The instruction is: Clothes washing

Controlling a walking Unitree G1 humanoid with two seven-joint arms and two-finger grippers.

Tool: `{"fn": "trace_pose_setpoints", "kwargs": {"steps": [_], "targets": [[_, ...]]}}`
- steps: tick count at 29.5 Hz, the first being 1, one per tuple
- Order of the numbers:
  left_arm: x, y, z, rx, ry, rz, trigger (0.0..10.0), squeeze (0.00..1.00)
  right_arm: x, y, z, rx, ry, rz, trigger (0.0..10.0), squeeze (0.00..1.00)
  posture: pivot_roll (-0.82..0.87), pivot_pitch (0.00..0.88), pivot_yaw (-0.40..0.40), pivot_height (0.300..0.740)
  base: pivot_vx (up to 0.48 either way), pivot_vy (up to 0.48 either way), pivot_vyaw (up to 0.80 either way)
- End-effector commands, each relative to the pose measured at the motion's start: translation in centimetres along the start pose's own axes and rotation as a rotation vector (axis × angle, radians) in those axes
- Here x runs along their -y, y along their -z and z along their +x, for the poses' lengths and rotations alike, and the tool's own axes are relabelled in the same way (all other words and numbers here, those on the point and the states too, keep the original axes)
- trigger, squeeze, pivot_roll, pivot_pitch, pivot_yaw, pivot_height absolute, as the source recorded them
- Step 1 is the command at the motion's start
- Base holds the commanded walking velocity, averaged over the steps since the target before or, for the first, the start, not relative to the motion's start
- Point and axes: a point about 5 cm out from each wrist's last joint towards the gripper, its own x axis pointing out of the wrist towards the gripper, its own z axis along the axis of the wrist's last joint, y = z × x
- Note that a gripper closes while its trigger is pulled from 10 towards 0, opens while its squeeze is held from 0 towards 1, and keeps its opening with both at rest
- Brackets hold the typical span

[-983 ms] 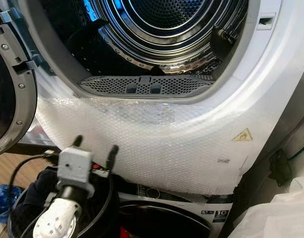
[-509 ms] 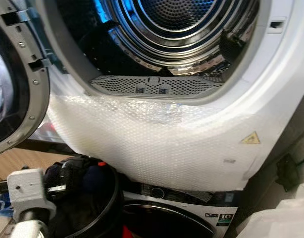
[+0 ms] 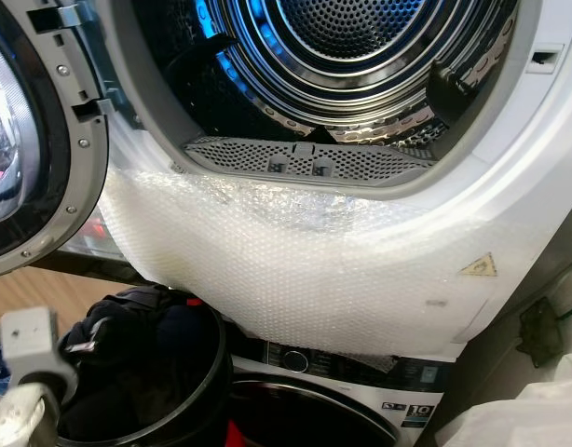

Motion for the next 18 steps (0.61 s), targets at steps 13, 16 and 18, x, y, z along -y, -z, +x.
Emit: {"fn": "trace_pose_setpoints", "kwargs": {"steps": [13, 16, 18], "targets": [[-4.4, -2.0, 3.9, -0.050, -0.012, 0.031, 10.0, 1.00, 0.6, -0.4, 0.0, 0.007, 0.010, 0.006, 10.0, 0.00, 0.17, 0.000, 0.015, 0.740, 0.000, 0.000, 0.00], [-5.0, -2.1, 4.3, -0.074, -0.044, -0.008, 10.0, 1.00, 1.0, 0.4, -0.1, -0.010, 0.020, 0.007, 10.0, 0.00, 0.17, 0.000, 0.012, 0.740, 0.000, 0.000, 0.00], [-4.7, -1.3, 4.3, -0.112, -0.019, -0.031, 10.0, 1.00, 1.2, 0.6, -0.2, -0.017, 0.023, 0.007, 10.0, 0.00, 0.16, 0.000, 0.012, 0.740, 0.000, 0.000, 0.00]]}}
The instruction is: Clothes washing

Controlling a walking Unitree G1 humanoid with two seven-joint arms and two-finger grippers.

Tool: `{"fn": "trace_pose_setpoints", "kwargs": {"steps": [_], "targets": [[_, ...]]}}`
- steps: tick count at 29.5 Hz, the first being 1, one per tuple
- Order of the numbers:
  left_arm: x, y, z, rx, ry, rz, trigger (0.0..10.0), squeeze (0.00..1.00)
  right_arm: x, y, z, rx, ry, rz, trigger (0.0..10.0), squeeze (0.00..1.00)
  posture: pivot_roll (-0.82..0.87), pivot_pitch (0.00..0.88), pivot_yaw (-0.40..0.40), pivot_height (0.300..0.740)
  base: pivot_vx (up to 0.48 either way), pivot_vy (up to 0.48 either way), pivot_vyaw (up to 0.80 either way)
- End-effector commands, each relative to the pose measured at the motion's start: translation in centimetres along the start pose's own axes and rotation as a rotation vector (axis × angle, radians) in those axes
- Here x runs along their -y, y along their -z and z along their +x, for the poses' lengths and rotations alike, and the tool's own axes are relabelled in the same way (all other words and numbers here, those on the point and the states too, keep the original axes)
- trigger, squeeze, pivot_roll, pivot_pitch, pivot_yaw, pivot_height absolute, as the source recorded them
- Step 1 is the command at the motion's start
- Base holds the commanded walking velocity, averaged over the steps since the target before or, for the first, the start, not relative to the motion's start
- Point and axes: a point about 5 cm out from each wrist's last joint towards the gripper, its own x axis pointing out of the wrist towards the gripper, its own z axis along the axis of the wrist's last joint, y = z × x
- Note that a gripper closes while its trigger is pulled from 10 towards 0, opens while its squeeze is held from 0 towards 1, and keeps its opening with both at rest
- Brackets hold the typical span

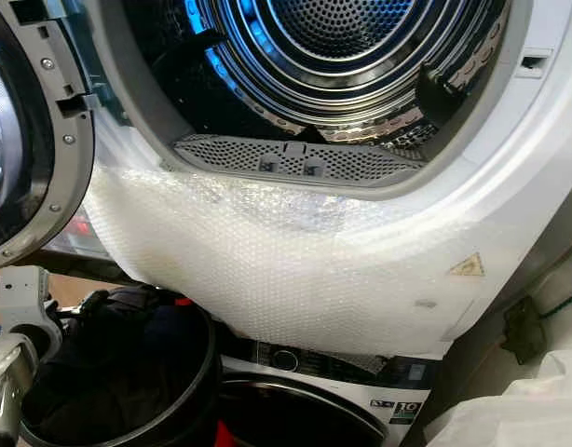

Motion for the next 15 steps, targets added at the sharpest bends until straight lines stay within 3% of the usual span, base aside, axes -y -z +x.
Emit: {"fn": "trace_pose_setpoints", "kwargs": {"steps": [1, 5, 11, 12, 15], "targets": [[-0.2, 0.6, 0.1, -0.048, -0.002, -0.026, 10.0, 1.00, -0.1, 0.3, -0.1, -0.010, -0.002, 0.012, 10.0, 0.00, 0.16, 0.000, 0.012, 0.740, 0.000, 0.000, 0.00], [0.4, 1.9, 0.1, -0.101, 0.039, -0.032, 10.0, 1.00, 0.0, 0.4, -0.1, -0.011, 0.000, 0.012, 10.0, 0.00, 0.16, 0.000, 0.007, 0.740, 0.000, 0.000, 0.00], [0.6, 4.2, 0.0, -0.207, -0.016, -0.062, 10.0, 1.00, 0.2, 0.6, -0.1, -0.015, -0.001, 0.008, 10.0, 0.00, 0.16, 0.000, 0.001, 0.740, 0.000, 0.000, 0.00], [0.7, 4.4, -0.1, -0.219, -0.017, -0.064, 10.0, 0.00, 0.2, 0.6, -0.1, -0.015, -0.001, 0.007, 10.0, 0.00, 0.16, 0.000, 0.000, 0.740, 0.000, 0.000, 0.00], [0.6, 4.9, -0.2, -0.248, -0.048, -0.078, 10.0, 0.00, 0.2, 0.6, -0.1, -0.019, -0.002, 0.004, 10.0, 0.00, 0.16, 0.000, -0.001, 0.740, 0.000, 0.000, 0.00]]}}
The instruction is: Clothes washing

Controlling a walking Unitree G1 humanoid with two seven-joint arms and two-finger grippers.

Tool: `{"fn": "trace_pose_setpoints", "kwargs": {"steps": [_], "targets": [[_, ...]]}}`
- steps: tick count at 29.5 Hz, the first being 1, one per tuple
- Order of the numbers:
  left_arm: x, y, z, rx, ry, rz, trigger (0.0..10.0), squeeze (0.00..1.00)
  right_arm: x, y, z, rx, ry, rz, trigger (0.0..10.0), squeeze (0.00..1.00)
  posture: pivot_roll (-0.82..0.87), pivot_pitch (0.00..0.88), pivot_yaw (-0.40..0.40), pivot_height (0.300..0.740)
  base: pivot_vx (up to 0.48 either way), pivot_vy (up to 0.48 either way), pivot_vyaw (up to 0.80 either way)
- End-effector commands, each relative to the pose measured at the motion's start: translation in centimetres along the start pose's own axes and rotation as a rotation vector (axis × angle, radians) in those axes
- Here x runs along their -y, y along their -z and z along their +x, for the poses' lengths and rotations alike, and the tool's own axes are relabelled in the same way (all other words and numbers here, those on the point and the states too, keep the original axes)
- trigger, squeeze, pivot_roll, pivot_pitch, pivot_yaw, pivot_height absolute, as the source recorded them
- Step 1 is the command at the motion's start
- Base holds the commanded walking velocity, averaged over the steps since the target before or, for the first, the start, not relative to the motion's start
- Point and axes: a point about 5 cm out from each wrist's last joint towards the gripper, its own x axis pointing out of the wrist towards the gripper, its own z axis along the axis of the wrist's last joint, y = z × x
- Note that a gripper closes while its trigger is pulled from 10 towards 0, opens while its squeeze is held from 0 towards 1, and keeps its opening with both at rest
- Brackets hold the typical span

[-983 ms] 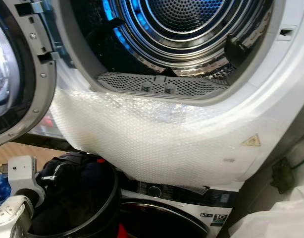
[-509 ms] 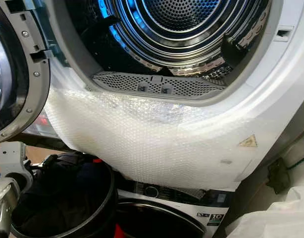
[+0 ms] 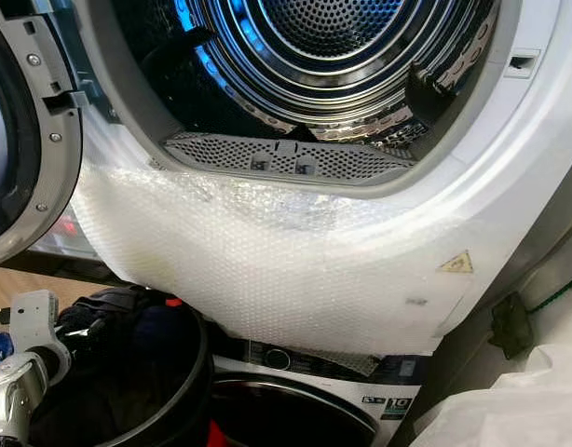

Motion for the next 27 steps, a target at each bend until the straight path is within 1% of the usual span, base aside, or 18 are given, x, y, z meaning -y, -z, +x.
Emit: {"fn": "trace_pose_setpoints", "kwargs": {"steps": [1, 5, 8, 10, 11, 14, 16, 17, 18, 19, 20, 21, 22, 23, 27], "targets": [[-0.2, 1.2, -0.1, -0.061, -0.032, -0.015, 10.0, 0.00, -0.2, 0.3, 0.0, -0.012, -0.008, 0.003, 10.0, 0.00, 0.16, 0.000, 0.000, 0.740, 0.000, 0.000, 0.00], [-1.3, 2.2, 0.0, -0.097, -0.131, -0.036, 10.0, 0.00, -0.2, 0.4, 0.0, -0.015, -0.009, 0.007, 10.0, 0.00, 0.16, 0.000, -0.001, 0.740, 0.000, 0.000, 0.00], [-1.5, 2.4, 0.2, -0.103, -0.157, -0.044, 10.0, 0.00, -0.1, 0.5, -0.1, -0.018, -0.009, 0.005, 10.0, 0.00, 0.15, 0.000, -0.004, 0.740, 0.000, 0.000, 0.00], [-1.1, 2.4, 0.8, -0.107, -0.169, -0.051, 10.0, 0.00, 0.0, 0.7, -0.1, -0.022, -0.008, 0.002, 10.0, 0.00, 0.15, 0.000, -0.007, 0.740, 0.000, 0.000, 0.00], [-1.1, 2.4, 0.8, -0.107, -0.169, -0.051, 10.0, 0.00, 0.0, 0.7, -0.1, -0.022, -0.008, 0.002, 10.0, 0.00, 0.15, 0.000, -0.007, 0.740, 0.000, 0.000, 0.00], [-0.3, 2.2, 1.4, -0.108, -0.170, -0.034, 10.0, 0.00, 0.4, 0.6, -0.1, -0.018, 0.001, -0.001, 10.0, 0.00, 0.13, 0.000, -0.010, 0.740, 0.000, 0.000, 0.00], [-0.3, 2.2, 1.4, -0.108, -0.170, -0.034, 10.0, 0.00, 0.4, 0.6, -0.1, -0.018, 0.001, -0.001, 10.0, 0.00, 0.13, 0.000, -0.010, 0.740, 0.000, 0.000, 0.00], [0.1, 2.1, 1.7, -0.108, -0.170, -0.034, 10.0, 0.00, 0.5, 0.6, -0.1, -0.016, 0.004, -0.001, 10.0, 0.00, 0.13, 0.000, -0.010, 0.740, 0.000, 0.000, 0.00], [0.1, 2.1, 1.7, -0.108, -0.170, -0.034, 10.0, 0.00, 0.5, 0.6, -0.1, -0.016, 0.004, -0.001, 10.0, 0.00, 0.13, 0.000, -0.010, 0.740, 0.000, 0.000, 0.00], [0.7, 2.1, 2.0, -0.105, -0.168, -0.034, 9.3, 0.00, 0.7, 0.6, -0.2, -0.015, 0.010, -0.001, 10.0, 0.00, 0.12, 0.000, -0.012, 0.740, 0.000, 0.000, 0.00], [0.7, 2.1, 2.0, -0.105, -0.168, -0.034, 9.3, 0.00, 0.7, 0.6, -0.2, -0.015, 0.010, -0.001, 10.0, 0.00, 0.12, 0.000, -0.012, 0.740, 0.000, 0.000, 0.00], [0.9, 2.1, 2.1, -0.103, -0.167, -0.033, 6.9, 0.00, 0.7, 0.6, -0.2, -0.016, 0.012, -0.004, 10.0, 0.00, 0.11, 0.000, -0.014, 0.740, 0.000, 0.000, 0.00], [1.0, 2.1, 2.2, -0.102, -0.165, -0.036, 1.4, 0.00, 0.8, 0.7, -0.2, -0.019, 0.011, -0.012, 10.0, 0.00, 0.11, 0.000, -0.015, 0.740, 0.000, 0.000, 0.00], [1.2, 2.2, 2.3, -0.103, -0.158, -0.036, 0.0, 0.00, 0.8, 0.7, -0.2, -0.020, 0.012, -0.017, 10.0, 0.00, 0.11, 0.000, -0.014, 0.740, 0.000, 0.000, 0.00], [1.5, 2.3, 2.4, -0.102, -0.145, -0.032, 0.0, 0.00, 0.9, 0.8, -0.2, -0.023, 0.012, -0.024, 10.0, 0.00, 0.12, 0.000, -0.017, 0.740, 0.000, 0.000, 0.00]]}}
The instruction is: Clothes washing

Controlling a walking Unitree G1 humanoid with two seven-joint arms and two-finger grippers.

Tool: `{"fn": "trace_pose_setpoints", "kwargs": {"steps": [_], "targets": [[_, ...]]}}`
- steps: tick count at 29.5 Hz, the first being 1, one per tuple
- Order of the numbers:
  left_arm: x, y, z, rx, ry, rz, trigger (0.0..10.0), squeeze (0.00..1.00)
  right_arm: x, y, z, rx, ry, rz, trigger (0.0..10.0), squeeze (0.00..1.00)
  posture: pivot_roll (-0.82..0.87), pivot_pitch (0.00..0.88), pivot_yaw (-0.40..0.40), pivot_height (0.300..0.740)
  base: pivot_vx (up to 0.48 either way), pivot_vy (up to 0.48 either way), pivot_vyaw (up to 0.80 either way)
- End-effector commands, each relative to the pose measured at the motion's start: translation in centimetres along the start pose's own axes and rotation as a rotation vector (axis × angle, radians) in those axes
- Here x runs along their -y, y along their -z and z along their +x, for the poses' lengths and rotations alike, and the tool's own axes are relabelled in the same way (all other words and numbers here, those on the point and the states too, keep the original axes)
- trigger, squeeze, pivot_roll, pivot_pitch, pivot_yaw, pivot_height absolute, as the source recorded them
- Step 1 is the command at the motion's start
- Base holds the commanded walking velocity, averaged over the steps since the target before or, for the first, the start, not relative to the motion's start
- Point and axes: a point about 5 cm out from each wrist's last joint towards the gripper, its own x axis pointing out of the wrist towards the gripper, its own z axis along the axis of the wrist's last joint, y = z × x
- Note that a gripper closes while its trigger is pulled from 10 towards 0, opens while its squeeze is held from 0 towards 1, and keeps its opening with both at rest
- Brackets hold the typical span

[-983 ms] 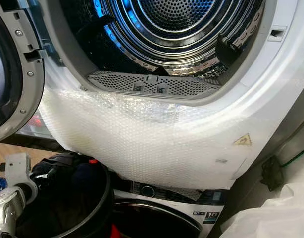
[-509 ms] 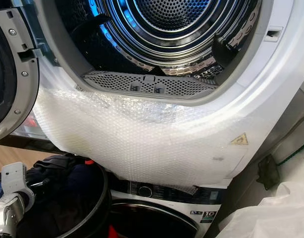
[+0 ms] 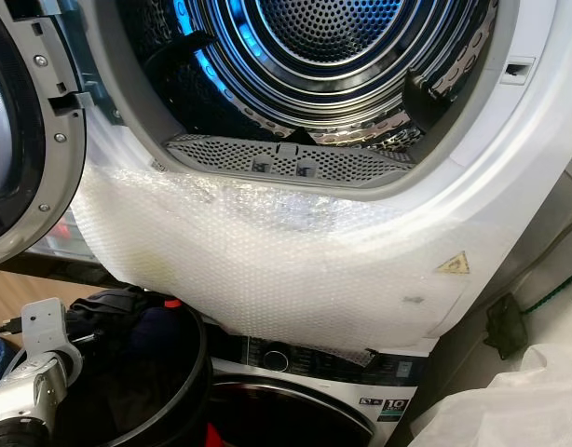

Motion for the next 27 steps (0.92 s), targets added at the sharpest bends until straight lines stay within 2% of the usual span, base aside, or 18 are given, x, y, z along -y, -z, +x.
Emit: {"fn": "trace_pose_setpoints", "kwargs": {"steps": [1, 12, 16, 27], "targets": [[0.7, 1.1, 0.2, -0.043, 0.021, 0.001, 0.0, 0.00, -0.2, 0.2, 0.0, -0.007, -0.006, -0.016, 10.0, 0.00, 0.13, 0.000, -0.020, 0.740, 0.000, 0.000, 0.00], [1.2, 1.7, 0.0, -0.036, 0.043, 0.021, 0.0, 0.00, -0.4, -0.6, 0.2, -0.007, -0.025, -0.072, 10.0, 0.00, 0.16, 0.000, -0.033, 0.740, 0.000, 0.000, 0.00], [1.1, 1.6, -0.1, -0.028, 0.055, 0.048, 0.0, 0.00, -0.3, -0.9, 0.2, -0.005, -0.023, -0.076, 10.0, 0.00, 0.16, 0.000, -0.036, 0.740, 0.000, 0.000, 0.00], [1.1, 1.3, -0.3, -0.006, 0.074, 0.049, 0.0, 0.00, -0.6, -0.8, 0.2, -0.010, -0.028, -0.080, 10.0, 0.00, 0.16, 0.000, -0.035, 0.740, 0.000, 0.000, 0.00]]}}
